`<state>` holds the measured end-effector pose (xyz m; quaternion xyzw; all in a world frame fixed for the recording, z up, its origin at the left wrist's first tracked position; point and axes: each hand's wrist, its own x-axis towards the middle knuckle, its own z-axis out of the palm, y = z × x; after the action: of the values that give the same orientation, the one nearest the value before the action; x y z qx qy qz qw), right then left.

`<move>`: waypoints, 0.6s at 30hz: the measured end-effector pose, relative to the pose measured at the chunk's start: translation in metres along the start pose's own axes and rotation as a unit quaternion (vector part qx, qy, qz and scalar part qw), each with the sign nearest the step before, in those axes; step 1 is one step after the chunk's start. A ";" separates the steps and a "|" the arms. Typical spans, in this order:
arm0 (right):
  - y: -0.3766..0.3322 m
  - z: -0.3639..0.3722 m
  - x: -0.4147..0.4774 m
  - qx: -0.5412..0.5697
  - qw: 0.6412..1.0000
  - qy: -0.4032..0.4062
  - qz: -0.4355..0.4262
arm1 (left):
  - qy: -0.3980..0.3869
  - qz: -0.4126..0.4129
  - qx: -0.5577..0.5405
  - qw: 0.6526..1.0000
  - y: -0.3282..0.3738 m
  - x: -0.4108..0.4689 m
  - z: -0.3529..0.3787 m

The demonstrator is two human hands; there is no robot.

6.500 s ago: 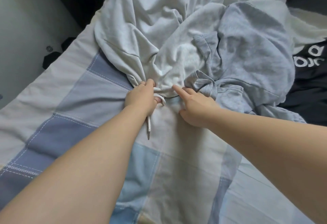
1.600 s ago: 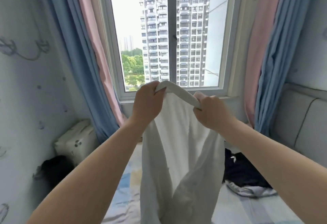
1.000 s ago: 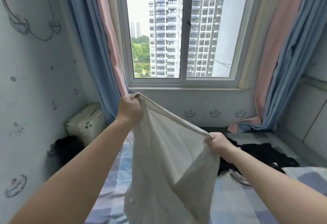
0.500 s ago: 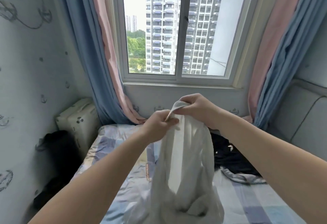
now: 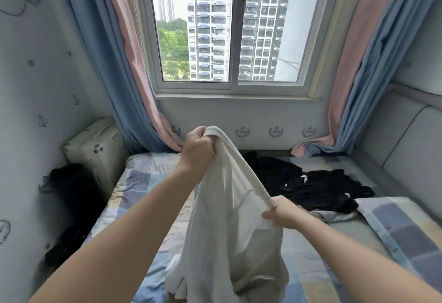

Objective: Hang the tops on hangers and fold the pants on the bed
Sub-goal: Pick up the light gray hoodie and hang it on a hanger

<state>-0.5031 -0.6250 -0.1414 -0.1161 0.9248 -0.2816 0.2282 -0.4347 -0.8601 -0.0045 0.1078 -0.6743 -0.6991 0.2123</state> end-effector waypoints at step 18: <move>-0.121 -0.047 -0.031 0.421 0.900 0.104 -0.039 | -0.231 -0.110 0.175 0.951 -0.075 -0.064 0.015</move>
<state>-0.4883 -0.6908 -0.0267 -0.0158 0.7332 -0.6637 0.1474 -0.3959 -0.8184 -0.0861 0.0526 -0.8004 -0.5951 -0.0495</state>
